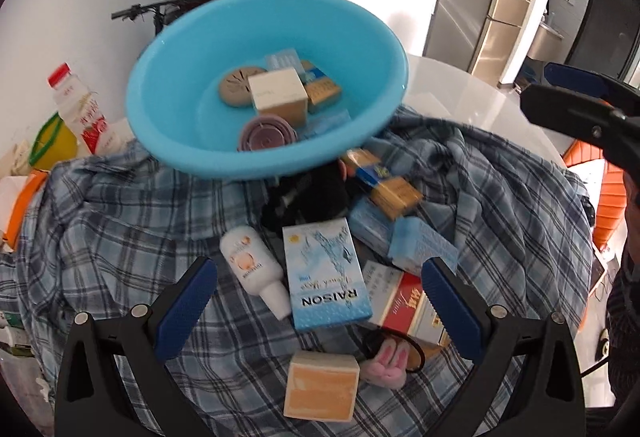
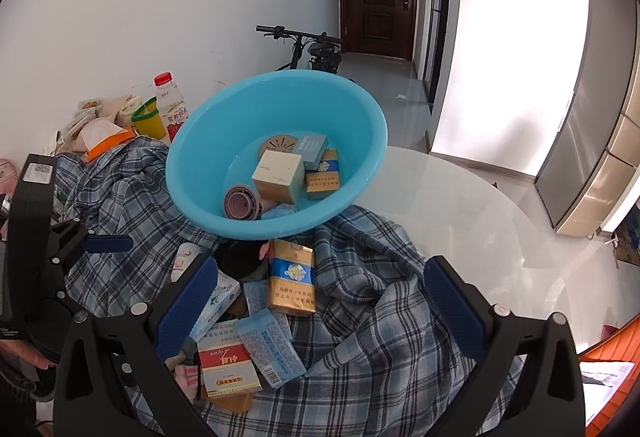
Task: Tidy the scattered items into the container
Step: 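Move both tools toward the blue RAISON box and tan soap bar, then grasp the blue RAISON box with the left tool while the right tool grasps the tan soap bar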
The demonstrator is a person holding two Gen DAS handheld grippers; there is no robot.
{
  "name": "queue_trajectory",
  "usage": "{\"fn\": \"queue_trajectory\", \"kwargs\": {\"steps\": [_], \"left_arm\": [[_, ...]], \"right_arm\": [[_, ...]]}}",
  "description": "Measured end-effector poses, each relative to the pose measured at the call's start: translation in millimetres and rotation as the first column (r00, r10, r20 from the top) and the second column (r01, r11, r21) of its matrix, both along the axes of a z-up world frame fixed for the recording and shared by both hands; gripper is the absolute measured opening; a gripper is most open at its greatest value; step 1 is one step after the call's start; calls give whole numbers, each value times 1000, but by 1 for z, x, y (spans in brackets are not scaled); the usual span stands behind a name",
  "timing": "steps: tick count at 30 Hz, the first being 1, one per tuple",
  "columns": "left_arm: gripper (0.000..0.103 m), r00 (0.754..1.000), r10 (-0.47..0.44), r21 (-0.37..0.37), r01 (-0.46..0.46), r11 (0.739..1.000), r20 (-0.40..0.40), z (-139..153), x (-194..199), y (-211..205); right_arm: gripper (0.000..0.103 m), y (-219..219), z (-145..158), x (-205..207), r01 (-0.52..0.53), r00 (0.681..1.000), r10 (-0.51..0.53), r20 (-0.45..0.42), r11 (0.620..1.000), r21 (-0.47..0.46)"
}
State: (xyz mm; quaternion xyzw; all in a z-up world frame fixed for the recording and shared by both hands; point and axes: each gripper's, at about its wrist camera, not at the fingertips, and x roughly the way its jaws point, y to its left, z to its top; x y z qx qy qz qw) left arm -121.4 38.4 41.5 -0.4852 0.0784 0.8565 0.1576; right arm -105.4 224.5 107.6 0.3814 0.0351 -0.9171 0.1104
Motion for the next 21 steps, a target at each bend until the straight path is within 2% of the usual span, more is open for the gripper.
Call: {"fn": "queue_trajectory", "kwargs": {"steps": [8, 12, 17, 21], "left_arm": [[103, 997, -1, -41, 5, 999, 82, -38, 0, 4], [103, 995, -3, -53, 9, 999, 99, -52, -3, 9], [103, 995, -3, -78, 10, 997, 97, -60, -7, 15], [103, 994, 2, -69, 6, 998, 111, -64, -10, 14]], "right_arm": [[103, 7, -6, 9, 8, 1000, -8, -14, 1000, -4], [103, 10, -12, 8, 4, 1000, -4, 2, 1000, -8], [103, 16, -18, 6, 21, 1000, -21, 3, 1000, -3], [103, 24, -22, 5, 39, 999, -39, 11, 999, -16]]}}
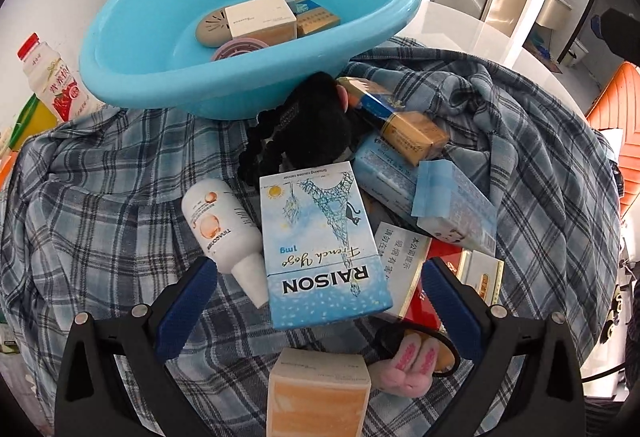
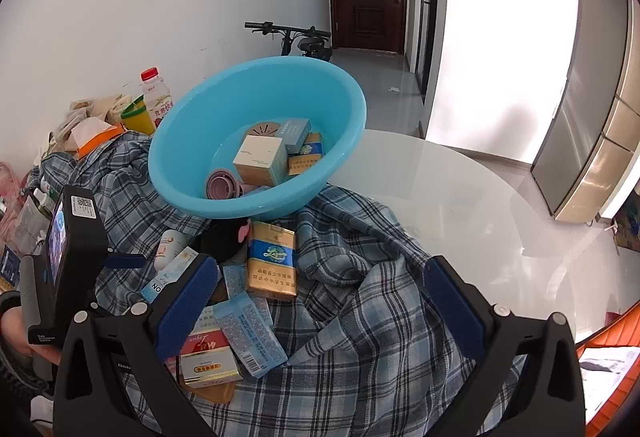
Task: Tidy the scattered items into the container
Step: 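Grasp the blue RAISON box with the left tool while the right tool grasps the tan soap bar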
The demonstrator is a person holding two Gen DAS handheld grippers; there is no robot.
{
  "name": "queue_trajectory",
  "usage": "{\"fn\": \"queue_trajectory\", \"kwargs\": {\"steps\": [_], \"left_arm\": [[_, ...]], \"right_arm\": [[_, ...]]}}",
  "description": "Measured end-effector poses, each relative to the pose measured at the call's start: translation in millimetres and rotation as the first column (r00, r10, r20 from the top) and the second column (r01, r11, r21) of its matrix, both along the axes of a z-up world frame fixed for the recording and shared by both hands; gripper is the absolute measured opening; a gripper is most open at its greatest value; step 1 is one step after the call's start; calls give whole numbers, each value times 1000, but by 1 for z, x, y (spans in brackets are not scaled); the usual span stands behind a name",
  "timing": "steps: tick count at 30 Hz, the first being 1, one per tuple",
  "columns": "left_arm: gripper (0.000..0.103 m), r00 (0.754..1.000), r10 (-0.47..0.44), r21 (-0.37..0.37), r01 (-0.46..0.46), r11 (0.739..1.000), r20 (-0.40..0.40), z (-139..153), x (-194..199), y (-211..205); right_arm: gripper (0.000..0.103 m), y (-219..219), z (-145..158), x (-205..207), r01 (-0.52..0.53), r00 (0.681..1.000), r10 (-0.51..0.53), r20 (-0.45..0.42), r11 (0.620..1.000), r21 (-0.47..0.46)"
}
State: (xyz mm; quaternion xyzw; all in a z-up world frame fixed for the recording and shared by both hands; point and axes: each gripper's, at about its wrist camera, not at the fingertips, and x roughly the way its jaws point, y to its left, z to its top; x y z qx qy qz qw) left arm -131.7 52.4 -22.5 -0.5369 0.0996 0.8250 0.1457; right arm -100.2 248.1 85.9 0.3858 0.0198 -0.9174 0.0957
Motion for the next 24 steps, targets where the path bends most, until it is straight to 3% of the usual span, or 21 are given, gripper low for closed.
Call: {"fn": "queue_trajectory", "kwargs": {"steps": [2, 4, 5, 9, 24], "left_arm": [[102, 1000, 13, -19, -13, 1000, 2, -3, -2, 0], [83, 1000, 14, -31, -15, 999, -13, -5, -3, 1], [59, 1000, 13, -30, -14, 999, -14, -6, -4, 0], [59, 999, -1, 24, 2, 1000, -37, 2, 1, -2], [59, 990, 34, 101, -20, 995, -139, 51, 34, -36]], "right_arm": [[103, 3, -2, 0, 6, 1000, -5, 6, 1000, -7], [103, 5, -2, 0, 10, 1000, -10, 6, 1000, -7], [103, 6, -3, 1, 12, 1000, -12, 6, 1000, -8], [103, 9, -2, 4, 18, 1000, -18, -3, 1000, -9], [103, 12, -18, 27, 7, 999, -7, 36, 1000, -8]]}}
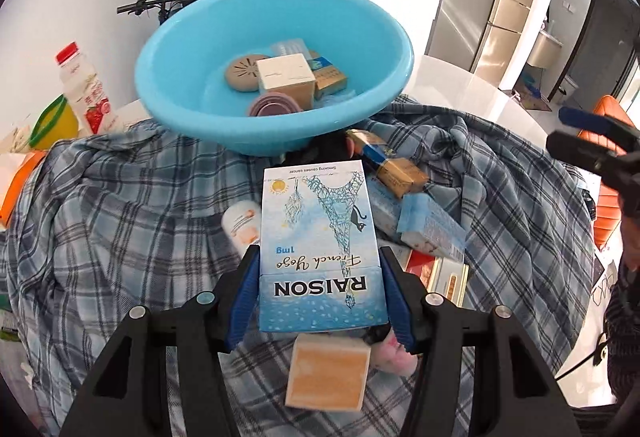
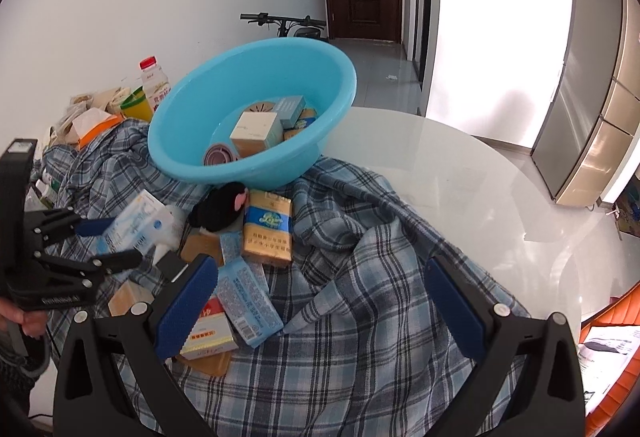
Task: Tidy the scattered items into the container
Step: 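Grasp the blue RAISON box with the left tool while the right tool grasps the tan soap bar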
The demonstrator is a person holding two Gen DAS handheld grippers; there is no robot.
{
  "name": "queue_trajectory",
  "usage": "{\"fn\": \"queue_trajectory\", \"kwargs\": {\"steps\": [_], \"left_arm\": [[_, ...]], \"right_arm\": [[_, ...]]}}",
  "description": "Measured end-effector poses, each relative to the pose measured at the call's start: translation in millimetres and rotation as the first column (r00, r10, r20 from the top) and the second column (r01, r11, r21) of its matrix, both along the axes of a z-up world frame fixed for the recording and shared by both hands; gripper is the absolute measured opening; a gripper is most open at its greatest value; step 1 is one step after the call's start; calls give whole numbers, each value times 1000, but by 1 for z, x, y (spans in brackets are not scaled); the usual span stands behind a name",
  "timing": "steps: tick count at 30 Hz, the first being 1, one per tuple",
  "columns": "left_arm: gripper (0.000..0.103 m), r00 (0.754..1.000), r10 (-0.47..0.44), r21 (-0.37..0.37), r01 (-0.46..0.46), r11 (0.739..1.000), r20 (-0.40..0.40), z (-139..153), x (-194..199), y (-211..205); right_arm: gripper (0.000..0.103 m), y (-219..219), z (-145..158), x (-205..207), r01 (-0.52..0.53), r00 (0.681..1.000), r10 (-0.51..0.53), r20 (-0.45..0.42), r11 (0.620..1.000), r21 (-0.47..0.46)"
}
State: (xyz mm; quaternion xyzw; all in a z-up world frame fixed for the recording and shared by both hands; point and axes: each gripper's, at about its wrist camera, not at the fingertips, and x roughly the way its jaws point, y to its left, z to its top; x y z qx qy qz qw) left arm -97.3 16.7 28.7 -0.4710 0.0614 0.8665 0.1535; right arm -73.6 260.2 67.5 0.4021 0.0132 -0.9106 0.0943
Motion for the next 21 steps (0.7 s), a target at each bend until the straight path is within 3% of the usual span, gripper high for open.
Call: {"fn": "queue_trajectory", "kwargs": {"steps": [14, 21], "left_arm": [[59, 999, 44, 2, -44, 999, 26, -14, 47, -34], [59, 996, 84, 4, -84, 996, 37, -24, 63, -54]], "right_arm": [[103, -22, -18, 37, -51, 998, 51, 36, 999, -6], [103, -51, -38, 50, -126, 989, 126, 76, 992, -4]]}}
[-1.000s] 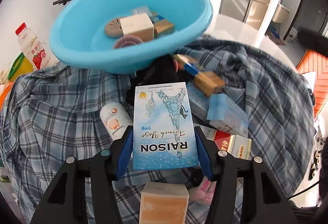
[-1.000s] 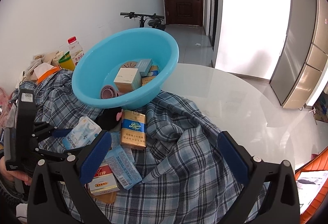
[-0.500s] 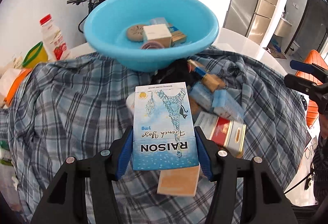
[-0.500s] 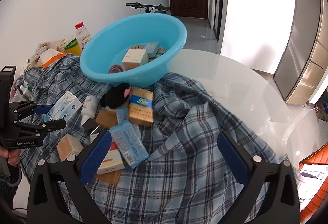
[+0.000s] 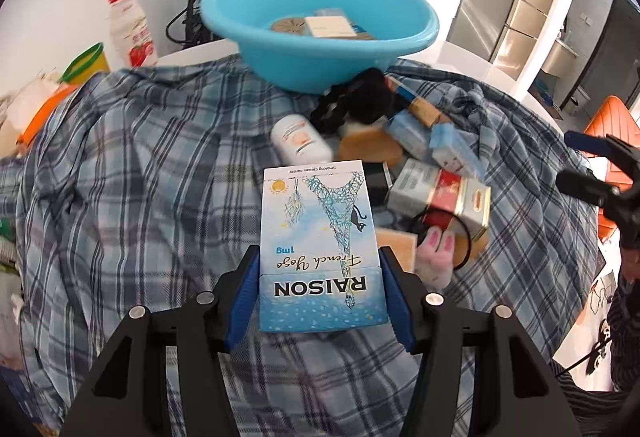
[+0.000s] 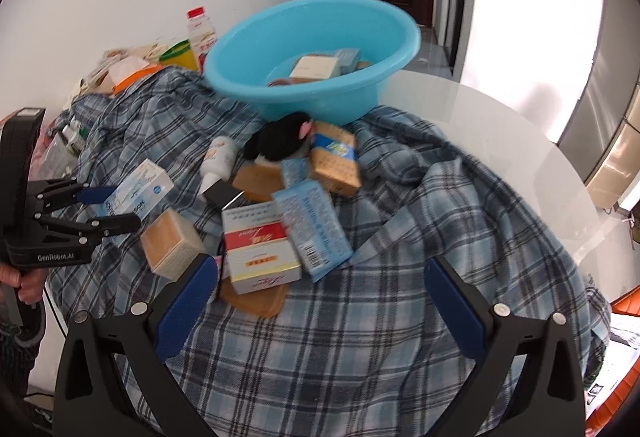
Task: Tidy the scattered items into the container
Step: 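Grasp the blue RAISON box with the left tool while the right tool grasps the tan soap bar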
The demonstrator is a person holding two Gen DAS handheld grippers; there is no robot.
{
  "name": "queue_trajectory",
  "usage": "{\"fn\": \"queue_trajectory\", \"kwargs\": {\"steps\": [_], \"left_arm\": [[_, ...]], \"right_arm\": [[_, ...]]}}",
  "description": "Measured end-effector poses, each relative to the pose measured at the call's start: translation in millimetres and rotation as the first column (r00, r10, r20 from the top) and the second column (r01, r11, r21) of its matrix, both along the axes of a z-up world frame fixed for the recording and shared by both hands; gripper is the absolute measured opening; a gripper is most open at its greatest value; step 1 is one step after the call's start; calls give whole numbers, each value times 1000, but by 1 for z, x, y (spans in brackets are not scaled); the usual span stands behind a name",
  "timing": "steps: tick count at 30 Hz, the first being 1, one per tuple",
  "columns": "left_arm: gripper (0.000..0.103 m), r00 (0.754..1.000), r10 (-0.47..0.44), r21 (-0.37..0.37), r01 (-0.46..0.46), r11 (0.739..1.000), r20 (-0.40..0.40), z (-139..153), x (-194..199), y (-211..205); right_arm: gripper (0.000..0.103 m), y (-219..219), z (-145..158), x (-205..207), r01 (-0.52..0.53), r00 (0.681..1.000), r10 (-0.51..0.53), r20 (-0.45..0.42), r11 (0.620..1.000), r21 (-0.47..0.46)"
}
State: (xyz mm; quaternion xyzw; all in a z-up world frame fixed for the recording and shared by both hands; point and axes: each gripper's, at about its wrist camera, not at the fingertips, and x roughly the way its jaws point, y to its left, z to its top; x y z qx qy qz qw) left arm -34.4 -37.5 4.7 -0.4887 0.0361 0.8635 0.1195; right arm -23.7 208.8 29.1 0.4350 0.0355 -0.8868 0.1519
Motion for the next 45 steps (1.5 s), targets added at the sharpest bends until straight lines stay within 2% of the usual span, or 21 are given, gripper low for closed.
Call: {"fn": "queue_trajectory", "kwargs": {"steps": [7, 15, 23, 34, 36, 37, 39, 45], "left_arm": [[59, 998, 58, -31, -58, 998, -3, -4, 13, -27], [59, 995, 96, -47, -96, 994, -2, -10, 27, -48], [59, 991, 130, -33, -129, 991, 14, -19, 31, -65], [59, 988, 150, -7, -150, 989, 32, -26, 29, -77], [59, 988, 151, -5, -151, 989, 35, -27, 28, -77], [59, 988, 150, -5, -150, 989, 35, -28, 28, -77], [59, 989, 146, -6, -146, 989, 34, -28, 28, -76], [59, 991, 131, -9, -131, 991, 22, -23, 30, -69]], "right_arm": [[102, -56, -17, 9, -192, 981, 192, 24, 981, 15], [102, -111, -33, 7, -308, 950, 306, 65, 951, 25], [102, -144, -53, -5, -361, 930, 354, 97, 930, 70], [102, -159, -79, -26, -361, 929, 343, 138, 922, 139], [60, -157, -80, -26, -356, 932, 341, 125, 926, 127], [53, -154, -80, -27, -348, 933, 334, 133, 932, 102], [53, -147, -78, -28, -338, 934, 329, 139, 940, 49], [53, -136, -58, -16, -328, 941, 323, 101, 944, 37]]}}
